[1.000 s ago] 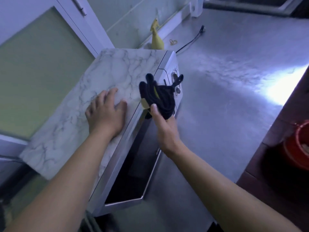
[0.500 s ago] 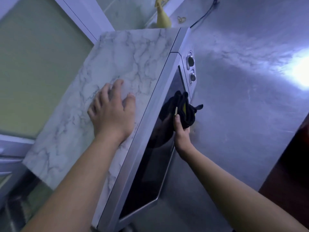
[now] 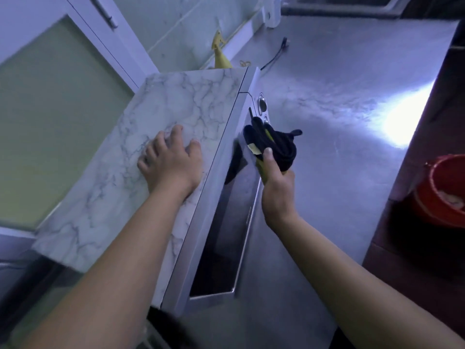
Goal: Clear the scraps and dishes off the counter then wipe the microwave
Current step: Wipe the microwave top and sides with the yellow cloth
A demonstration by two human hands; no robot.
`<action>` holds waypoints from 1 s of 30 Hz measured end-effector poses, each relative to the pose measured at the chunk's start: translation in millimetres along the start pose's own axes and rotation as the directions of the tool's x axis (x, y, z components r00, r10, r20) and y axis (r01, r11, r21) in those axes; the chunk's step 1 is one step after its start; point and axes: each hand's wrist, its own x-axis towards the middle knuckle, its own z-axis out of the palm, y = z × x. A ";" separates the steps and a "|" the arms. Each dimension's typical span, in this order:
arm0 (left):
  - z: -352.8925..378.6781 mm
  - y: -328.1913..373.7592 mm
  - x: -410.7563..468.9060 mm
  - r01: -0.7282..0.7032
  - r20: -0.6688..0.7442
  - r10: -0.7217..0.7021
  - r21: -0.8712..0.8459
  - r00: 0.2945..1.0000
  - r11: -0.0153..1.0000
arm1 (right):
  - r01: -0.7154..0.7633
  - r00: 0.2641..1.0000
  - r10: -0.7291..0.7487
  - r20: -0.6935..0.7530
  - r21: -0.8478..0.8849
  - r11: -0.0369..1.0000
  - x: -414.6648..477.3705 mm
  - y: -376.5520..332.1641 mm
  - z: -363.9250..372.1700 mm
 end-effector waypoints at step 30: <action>-3.9 5.0 -2.3 0.005 0.005 -0.005 0.008 1.000 1.000 | -0.190 0.978 0.197 -0.071 0.093 0.977 -34.2 1.3 -19.6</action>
